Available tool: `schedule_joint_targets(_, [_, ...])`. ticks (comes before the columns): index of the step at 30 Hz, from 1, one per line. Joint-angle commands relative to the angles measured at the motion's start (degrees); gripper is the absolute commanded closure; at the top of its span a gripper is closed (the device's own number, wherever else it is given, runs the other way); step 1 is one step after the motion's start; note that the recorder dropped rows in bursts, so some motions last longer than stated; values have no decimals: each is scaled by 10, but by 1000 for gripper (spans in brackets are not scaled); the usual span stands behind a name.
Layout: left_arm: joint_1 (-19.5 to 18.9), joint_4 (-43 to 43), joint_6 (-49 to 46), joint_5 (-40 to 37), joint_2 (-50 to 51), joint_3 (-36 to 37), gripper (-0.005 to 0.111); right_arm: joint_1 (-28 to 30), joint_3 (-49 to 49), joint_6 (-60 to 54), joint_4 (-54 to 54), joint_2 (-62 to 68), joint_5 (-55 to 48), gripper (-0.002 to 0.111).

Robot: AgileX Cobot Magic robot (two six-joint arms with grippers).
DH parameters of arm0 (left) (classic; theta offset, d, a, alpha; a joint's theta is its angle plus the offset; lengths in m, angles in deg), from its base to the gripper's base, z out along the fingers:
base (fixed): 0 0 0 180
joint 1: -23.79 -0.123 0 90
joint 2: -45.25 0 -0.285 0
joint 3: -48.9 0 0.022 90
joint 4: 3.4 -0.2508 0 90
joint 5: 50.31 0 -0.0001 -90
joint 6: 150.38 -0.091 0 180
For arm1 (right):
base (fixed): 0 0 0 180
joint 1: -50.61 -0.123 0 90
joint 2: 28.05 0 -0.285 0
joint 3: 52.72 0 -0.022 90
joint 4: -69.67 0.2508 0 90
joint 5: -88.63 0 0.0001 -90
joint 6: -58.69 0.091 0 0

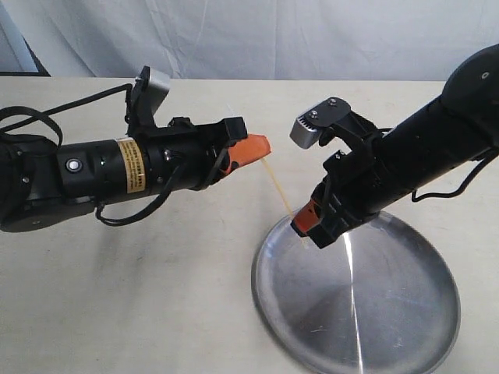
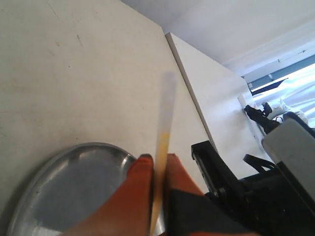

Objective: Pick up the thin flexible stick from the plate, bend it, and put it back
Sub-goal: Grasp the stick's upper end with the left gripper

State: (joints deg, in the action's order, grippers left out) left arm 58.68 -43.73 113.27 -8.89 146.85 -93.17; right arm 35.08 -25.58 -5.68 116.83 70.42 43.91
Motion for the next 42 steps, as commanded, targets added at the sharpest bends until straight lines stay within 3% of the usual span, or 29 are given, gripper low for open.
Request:
schedule_joint_targets(1, [7,3,-1,35,1,-2,107,1,1,-7,26,-4,3,109])
schedule_joint_targets(4, [7,2,-1,36,1,-2,107,1,1,-17,26,-4,-1,94])
schedule_joint_targets(5, [7,1,-1,36,1,-2,107,1,1,-17,31,-4,-1,74])
schedule_joint_targets(7, [7,-2,-1,36,1,-2,107,1,1,-16,44,-4,2,47])
schedule_joint_targets(9, [7,-2,-1,36,1,-2,107,1,1,-16,45,-4,3,42])
schedule_joint_targets(16, [7,4,-1,56,1,-2,107,1,1,-16,43,-4,29,80])
schedule_joint_targets(22, [7,7,-3,78,1,-2,107,1,1,-16,47,-3,33,97])
schedule_joint_targets(24, [7,7,-3,78,1,-2,107,1,1,-16,45,-3,32,109])
schedule_joint_targets(31, [7,17,-3,78,1,-2,104,1,1,-16,36,-3,22,109])
schedule_joint_targets(38, [7,53,-4,84,1,-2,73,1,1,-16,36,-3,17,109])
schedule_joint_targets(42, [7,56,-4,83,1,-2,64,1,1,-18,33,-3,15,109])
